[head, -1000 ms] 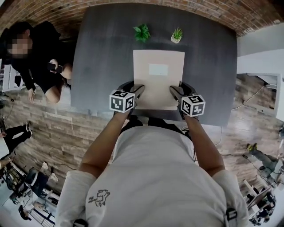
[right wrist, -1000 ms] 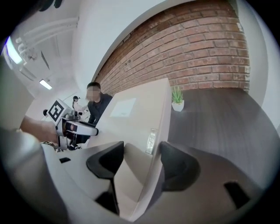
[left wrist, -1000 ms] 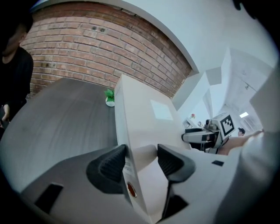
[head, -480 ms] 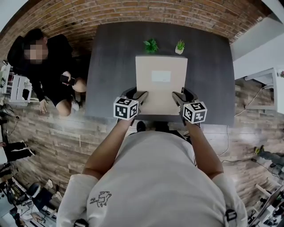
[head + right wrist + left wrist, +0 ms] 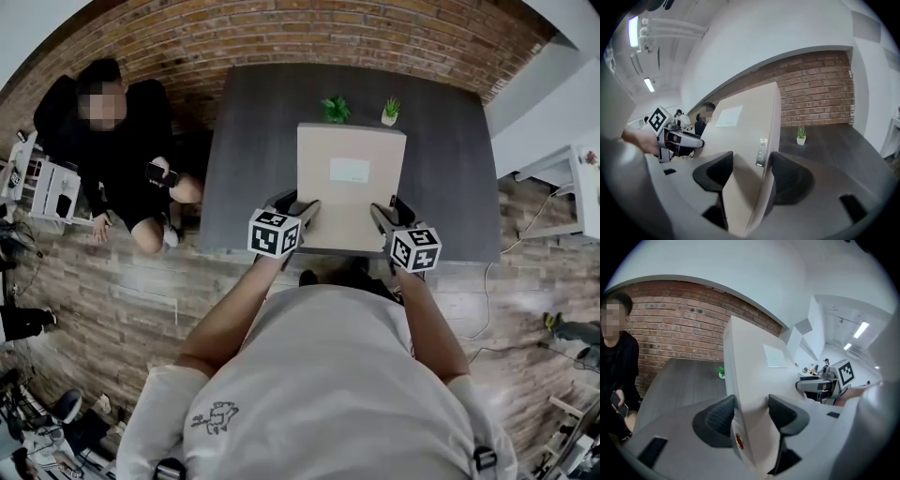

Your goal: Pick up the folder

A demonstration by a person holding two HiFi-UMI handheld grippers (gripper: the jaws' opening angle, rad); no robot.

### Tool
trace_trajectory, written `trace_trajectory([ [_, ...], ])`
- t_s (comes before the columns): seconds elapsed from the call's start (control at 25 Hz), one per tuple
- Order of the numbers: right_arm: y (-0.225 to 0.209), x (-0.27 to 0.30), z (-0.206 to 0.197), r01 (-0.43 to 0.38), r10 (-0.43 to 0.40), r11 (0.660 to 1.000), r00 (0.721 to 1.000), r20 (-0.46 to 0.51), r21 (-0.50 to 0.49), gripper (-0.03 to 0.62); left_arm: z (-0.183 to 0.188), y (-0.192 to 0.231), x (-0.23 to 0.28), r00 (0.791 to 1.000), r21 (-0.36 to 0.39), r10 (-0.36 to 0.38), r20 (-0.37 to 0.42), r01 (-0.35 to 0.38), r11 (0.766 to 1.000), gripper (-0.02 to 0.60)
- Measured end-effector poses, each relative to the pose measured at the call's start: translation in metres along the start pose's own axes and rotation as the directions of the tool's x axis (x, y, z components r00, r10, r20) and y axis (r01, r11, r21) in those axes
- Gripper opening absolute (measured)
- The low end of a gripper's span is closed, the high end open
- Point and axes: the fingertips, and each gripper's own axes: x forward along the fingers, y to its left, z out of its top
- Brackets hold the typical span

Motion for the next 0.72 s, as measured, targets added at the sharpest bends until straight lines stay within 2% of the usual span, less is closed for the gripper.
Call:
trace_trajectory([
  [0.36, 0.004, -0.016, 0.021, -0.026, 0.028, 0.999, 0.999, 0.042, -0.040, 0.261, 0.014, -0.017, -0.018, 0.998, 0.019, 0.036, 0.051, -0.037, 0.999, 0.243],
  [0.72, -0.031, -0.055, 0.022, -0.066, 0.068, 0.997, 0.996, 0.049, -0.050, 0.259, 0.014, -0.071, -0.008, 0.994, 0.016, 0.089, 0.063, -0.090, 0.996, 0.242],
])
